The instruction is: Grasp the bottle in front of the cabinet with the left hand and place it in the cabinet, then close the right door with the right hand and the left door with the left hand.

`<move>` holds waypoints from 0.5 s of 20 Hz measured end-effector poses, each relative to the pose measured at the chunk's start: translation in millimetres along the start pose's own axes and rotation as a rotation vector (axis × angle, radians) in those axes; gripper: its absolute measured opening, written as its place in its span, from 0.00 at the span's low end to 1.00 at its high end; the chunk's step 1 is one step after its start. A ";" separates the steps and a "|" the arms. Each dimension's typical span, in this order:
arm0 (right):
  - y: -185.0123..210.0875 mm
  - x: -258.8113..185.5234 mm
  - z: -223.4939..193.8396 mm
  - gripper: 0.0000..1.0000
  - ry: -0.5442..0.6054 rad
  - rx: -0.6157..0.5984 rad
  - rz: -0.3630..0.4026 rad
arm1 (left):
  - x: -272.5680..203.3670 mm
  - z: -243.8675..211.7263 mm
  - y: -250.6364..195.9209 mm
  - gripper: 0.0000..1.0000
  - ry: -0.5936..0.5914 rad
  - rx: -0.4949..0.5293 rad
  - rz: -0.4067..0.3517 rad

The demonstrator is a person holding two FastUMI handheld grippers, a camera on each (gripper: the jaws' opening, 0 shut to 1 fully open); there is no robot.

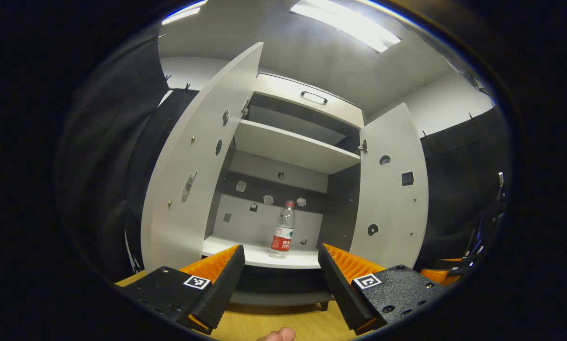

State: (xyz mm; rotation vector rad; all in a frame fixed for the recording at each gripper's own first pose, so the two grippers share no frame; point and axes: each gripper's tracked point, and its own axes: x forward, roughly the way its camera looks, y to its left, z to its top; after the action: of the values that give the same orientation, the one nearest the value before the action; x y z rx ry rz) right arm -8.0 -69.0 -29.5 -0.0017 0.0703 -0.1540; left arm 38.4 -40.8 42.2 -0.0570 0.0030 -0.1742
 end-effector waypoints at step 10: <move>-31.6 1.3 28.6 0.98 -0.074 -0.029 -0.071 | -31.4 -47.1 17.3 0.95 0.080 -0.025 0.060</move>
State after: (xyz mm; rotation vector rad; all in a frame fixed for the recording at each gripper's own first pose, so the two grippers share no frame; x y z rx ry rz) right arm -9.6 -100.6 -0.8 -0.0389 -0.0018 -0.2241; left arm 10.1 -21.0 -5.8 -0.0751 0.0865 -0.1168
